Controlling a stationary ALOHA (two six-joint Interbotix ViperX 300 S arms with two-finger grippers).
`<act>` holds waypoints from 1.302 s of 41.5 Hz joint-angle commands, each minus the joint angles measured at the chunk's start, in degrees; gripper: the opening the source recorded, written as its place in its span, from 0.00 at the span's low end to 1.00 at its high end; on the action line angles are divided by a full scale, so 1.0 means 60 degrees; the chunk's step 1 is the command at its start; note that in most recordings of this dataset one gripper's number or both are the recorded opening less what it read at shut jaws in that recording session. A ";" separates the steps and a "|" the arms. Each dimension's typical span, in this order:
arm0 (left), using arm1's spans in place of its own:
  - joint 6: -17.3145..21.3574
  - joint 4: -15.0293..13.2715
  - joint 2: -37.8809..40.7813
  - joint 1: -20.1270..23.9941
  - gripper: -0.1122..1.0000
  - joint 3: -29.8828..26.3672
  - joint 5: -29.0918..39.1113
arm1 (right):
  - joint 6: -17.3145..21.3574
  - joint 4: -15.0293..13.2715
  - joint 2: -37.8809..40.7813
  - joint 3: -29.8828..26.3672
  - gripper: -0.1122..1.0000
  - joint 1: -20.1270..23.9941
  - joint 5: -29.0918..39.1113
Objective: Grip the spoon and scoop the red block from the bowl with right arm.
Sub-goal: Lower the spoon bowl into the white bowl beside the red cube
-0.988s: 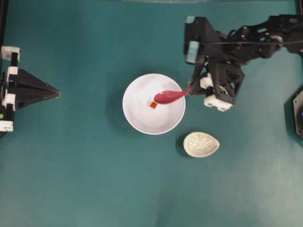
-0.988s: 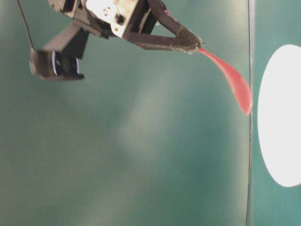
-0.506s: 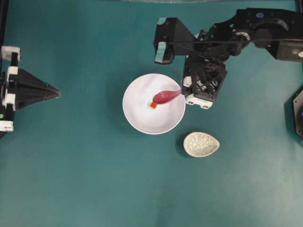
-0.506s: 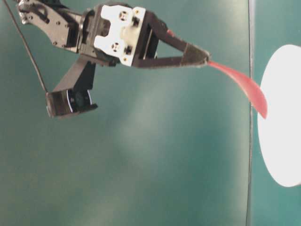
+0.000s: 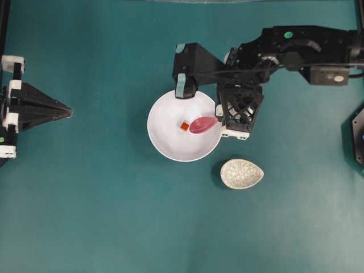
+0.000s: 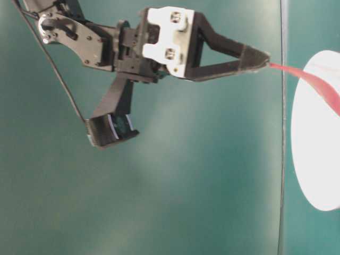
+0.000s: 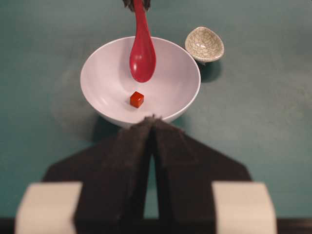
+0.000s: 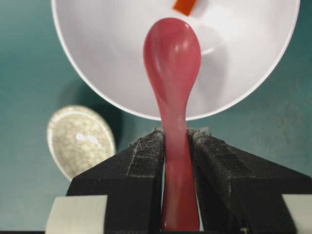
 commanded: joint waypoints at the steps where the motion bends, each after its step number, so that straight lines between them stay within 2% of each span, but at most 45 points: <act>1: -0.0015 0.0015 0.0029 0.0015 0.10 -0.0264 -0.0103 | -0.0029 -0.0103 0.0000 -0.0190 0.32 0.0044 -0.0088; 23: -0.0015 0.0015 0.0029 0.0000 0.10 -0.0264 -0.0103 | -0.0059 -0.0190 0.0483 -0.0234 0.32 0.0220 -0.0776; 36: -0.0015 0.0015 0.0015 0.0000 0.10 -0.0264 -0.0103 | 0.0015 -0.0586 0.0645 -0.0425 0.32 0.0220 -0.1465; 54: -0.0015 0.0000 0.0029 0.0000 0.10 -0.0264 -0.0117 | 0.0117 -0.0571 0.0703 -0.0557 0.32 0.0220 -0.2344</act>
